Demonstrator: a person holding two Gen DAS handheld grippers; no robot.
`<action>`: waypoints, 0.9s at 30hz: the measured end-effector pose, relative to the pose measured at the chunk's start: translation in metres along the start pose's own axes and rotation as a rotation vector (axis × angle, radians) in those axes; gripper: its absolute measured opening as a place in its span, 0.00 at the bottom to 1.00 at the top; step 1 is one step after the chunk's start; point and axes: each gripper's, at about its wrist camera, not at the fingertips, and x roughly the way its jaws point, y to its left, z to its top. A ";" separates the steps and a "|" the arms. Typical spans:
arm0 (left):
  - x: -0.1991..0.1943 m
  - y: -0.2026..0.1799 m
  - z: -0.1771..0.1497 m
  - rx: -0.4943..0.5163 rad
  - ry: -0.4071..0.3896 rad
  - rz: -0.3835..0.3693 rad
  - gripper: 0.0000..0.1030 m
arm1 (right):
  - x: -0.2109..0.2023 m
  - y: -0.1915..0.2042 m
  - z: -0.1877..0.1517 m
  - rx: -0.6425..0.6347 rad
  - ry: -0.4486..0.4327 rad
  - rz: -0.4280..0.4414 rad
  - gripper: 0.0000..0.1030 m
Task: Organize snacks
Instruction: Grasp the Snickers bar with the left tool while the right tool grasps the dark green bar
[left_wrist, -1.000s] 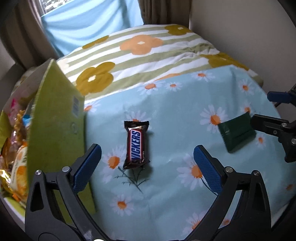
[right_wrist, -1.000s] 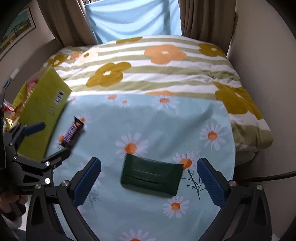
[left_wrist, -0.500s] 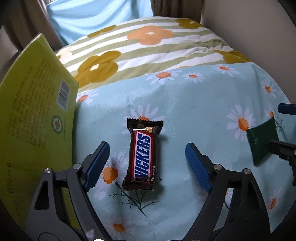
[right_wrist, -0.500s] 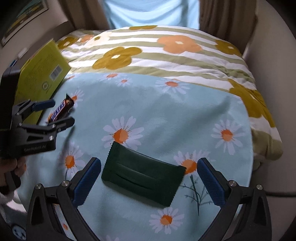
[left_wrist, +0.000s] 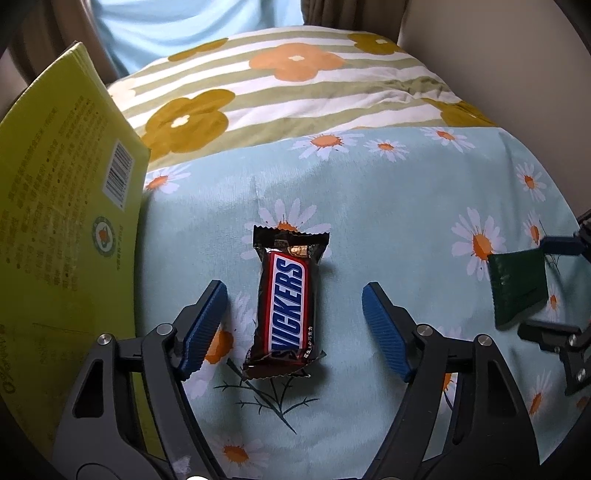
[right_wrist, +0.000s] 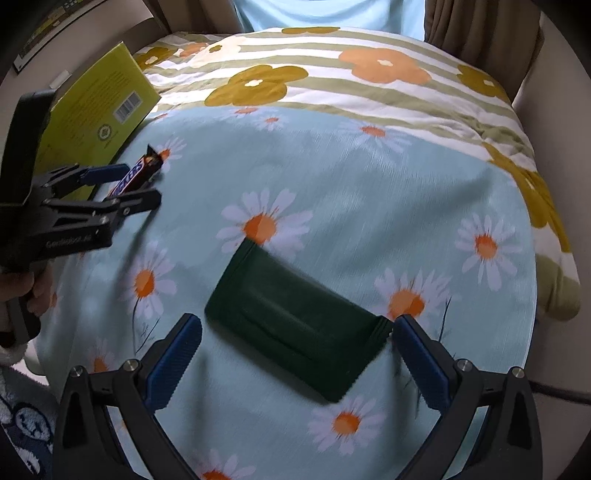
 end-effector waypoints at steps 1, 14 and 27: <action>0.000 0.000 0.000 0.003 0.001 -0.004 0.69 | -0.001 0.002 -0.003 0.005 0.003 0.006 1.00; -0.002 0.002 -0.001 0.003 0.013 -0.031 0.62 | -0.006 0.048 -0.016 -0.078 -0.027 0.070 0.99; -0.002 0.007 -0.001 -0.010 0.021 -0.033 0.30 | 0.008 0.048 0.008 -0.274 -0.038 -0.016 0.55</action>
